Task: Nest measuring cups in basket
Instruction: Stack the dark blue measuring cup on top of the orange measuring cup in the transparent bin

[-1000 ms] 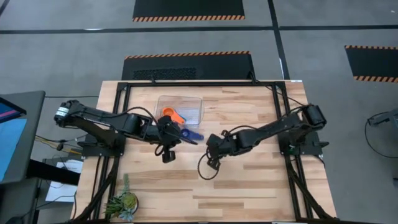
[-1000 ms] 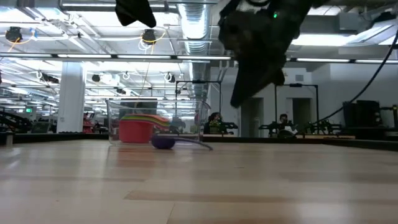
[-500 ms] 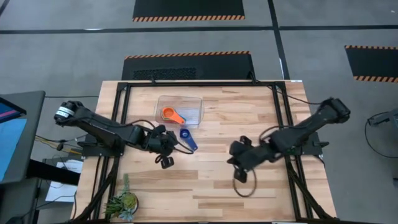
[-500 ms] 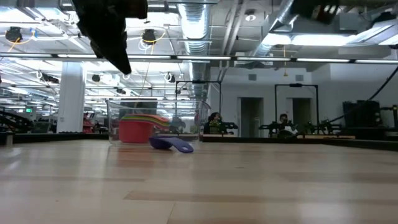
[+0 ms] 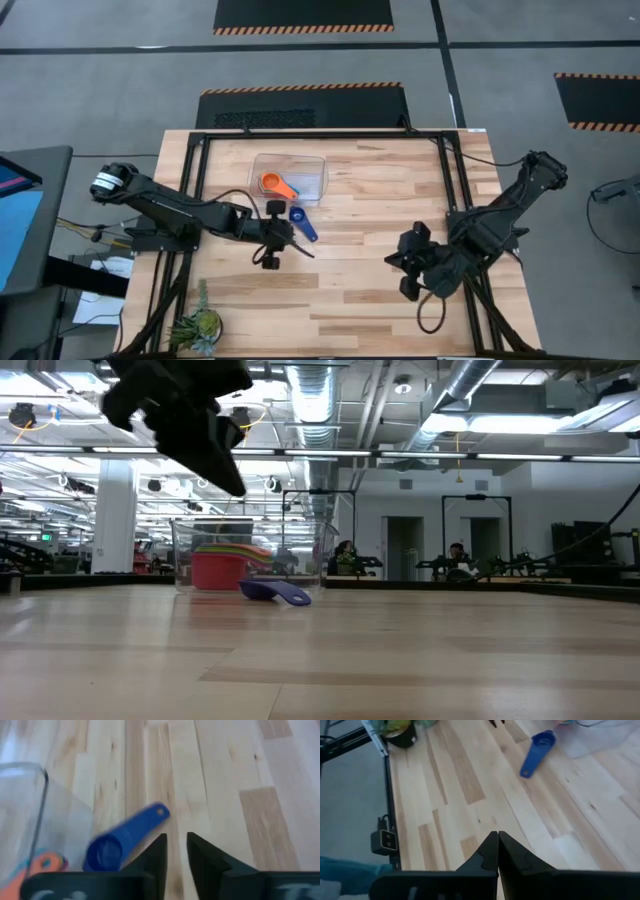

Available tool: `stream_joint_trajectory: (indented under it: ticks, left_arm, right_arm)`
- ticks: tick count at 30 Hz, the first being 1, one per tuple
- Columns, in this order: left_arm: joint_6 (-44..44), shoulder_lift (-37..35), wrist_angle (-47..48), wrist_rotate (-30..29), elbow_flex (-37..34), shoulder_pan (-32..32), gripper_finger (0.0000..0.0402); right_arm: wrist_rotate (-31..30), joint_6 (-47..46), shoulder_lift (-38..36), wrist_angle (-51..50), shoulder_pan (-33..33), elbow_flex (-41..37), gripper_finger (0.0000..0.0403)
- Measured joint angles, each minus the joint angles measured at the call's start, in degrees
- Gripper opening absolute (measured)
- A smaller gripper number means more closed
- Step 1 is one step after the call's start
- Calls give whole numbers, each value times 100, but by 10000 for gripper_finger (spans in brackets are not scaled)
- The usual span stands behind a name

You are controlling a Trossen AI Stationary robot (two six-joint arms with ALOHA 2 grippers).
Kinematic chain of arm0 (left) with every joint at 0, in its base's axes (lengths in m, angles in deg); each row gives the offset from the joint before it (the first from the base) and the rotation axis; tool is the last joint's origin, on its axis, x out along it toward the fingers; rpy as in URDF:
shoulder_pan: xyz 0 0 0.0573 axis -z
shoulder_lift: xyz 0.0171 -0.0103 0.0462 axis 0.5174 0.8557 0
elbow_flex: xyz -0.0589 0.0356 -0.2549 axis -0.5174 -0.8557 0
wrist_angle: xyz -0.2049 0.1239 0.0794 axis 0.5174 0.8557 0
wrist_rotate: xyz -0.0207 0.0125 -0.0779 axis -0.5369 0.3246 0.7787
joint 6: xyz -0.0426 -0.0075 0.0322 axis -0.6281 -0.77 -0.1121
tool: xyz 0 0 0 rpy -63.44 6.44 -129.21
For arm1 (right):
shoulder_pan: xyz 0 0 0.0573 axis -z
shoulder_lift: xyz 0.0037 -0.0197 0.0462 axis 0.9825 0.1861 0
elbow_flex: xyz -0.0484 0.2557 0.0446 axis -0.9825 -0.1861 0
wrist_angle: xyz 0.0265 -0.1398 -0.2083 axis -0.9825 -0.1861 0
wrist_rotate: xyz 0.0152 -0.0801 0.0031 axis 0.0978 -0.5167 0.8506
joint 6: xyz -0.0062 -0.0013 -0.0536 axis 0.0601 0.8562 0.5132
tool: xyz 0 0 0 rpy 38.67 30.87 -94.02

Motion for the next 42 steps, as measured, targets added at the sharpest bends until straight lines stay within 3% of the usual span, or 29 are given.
stream_joint_trajectory:
  ticks: [7,12,22,34,42]
  left_arm:
    - [345,543,-216,24,13,-280,142]
    - [733,1030,-58,-137,13,-298,170]
    - [1196,1268,-36,-955,15,-315,174]
    - [1574,1711,-142,-1111,22,-669,174]
    - [1743,1838,-224,-814,17,-679,174]
  right_arm:
    - [-356,-403,37,-215,-272,-2,19]
    - [-393,-404,31,-200,-273,-4,24]
    - [-390,-407,31,-187,-274,-4,18]
    - [-385,-404,31,-168,-275,-4,23]
    - [-374,-404,31,-163,-293,-4,20]
